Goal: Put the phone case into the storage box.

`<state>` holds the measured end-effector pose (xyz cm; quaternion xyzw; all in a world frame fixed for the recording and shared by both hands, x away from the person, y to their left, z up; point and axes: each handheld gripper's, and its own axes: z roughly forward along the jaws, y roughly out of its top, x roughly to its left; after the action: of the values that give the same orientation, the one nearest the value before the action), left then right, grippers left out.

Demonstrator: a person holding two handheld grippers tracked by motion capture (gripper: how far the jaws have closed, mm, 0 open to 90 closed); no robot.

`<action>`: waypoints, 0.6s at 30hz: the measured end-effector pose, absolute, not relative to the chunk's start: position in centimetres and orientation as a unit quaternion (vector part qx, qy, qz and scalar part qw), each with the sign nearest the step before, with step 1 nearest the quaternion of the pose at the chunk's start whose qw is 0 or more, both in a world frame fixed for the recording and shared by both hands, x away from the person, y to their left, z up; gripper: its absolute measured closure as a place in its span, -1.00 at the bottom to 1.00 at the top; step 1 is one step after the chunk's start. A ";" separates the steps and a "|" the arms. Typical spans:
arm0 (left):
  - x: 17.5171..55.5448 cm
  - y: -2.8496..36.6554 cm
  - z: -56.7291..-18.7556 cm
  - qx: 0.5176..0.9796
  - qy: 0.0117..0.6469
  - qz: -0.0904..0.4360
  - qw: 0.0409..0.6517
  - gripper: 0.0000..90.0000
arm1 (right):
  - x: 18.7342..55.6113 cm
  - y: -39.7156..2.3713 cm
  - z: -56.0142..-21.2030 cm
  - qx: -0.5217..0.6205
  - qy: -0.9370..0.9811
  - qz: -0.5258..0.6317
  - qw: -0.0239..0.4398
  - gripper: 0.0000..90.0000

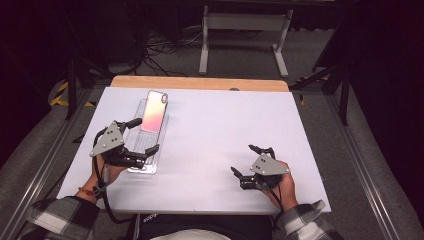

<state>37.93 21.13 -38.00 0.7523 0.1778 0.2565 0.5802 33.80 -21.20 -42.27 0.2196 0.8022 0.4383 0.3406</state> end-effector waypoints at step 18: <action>36.6 19.9 -39.4 0.759 0.175 0.255 0.573 -0.92 | 33.6 -20.9 -42.2 0.213 0.805 0.442 0.333 -0.70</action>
<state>36.57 19.92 -39.37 0.7588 0.1748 0.2548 0.5734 33.57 -20.86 -42.21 0.2126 0.8053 0.4424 0.3326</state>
